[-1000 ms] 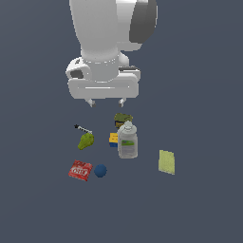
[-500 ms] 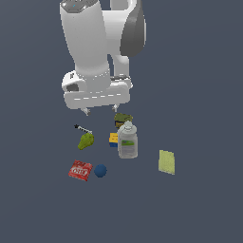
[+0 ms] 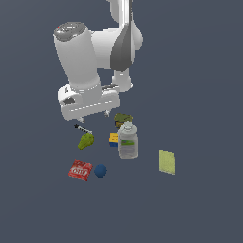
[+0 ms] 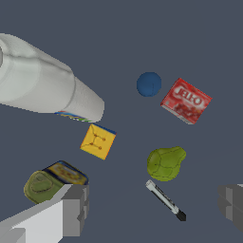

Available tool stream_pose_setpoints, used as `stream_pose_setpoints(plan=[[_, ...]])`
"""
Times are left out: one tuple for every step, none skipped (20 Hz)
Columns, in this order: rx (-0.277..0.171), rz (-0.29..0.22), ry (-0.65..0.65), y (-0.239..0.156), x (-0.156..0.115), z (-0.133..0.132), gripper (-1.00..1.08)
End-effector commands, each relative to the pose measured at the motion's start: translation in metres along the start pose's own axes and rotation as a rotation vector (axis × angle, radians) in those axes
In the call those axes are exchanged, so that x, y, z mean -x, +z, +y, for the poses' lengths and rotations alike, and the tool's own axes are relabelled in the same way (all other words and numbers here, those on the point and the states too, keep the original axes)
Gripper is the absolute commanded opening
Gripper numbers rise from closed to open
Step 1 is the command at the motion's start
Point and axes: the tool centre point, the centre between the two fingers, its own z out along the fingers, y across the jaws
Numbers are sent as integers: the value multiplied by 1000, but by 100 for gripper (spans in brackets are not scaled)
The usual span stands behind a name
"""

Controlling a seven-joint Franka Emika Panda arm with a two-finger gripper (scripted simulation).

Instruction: Pick up a designated object from a clutter of objects.

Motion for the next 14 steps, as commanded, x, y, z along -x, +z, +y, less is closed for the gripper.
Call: stream_pose_setpoints(plan=[[-1,1,-46,11,5,7,100],[-1,1,-64,15,7,9,100],[-2,1,-82,19,10,12,100],[-2,1,-100,23,12,14,100],[-2,1,-117,28,14,17,100],[-2,1,-135,32,17,19,100],[-2,1,-153,36,19,22,100],[-3,1,-171,40,22,24,100],[-3,1,-188,44,24,27,100],[-3,1,-206,48,27,29,100],[-3,0,-224,52,30,31,100],[-3,0,-242,57,32,34,100],[-2,0,-259,61,35,36,100],[-2,0,-277,65,38,38,100]])
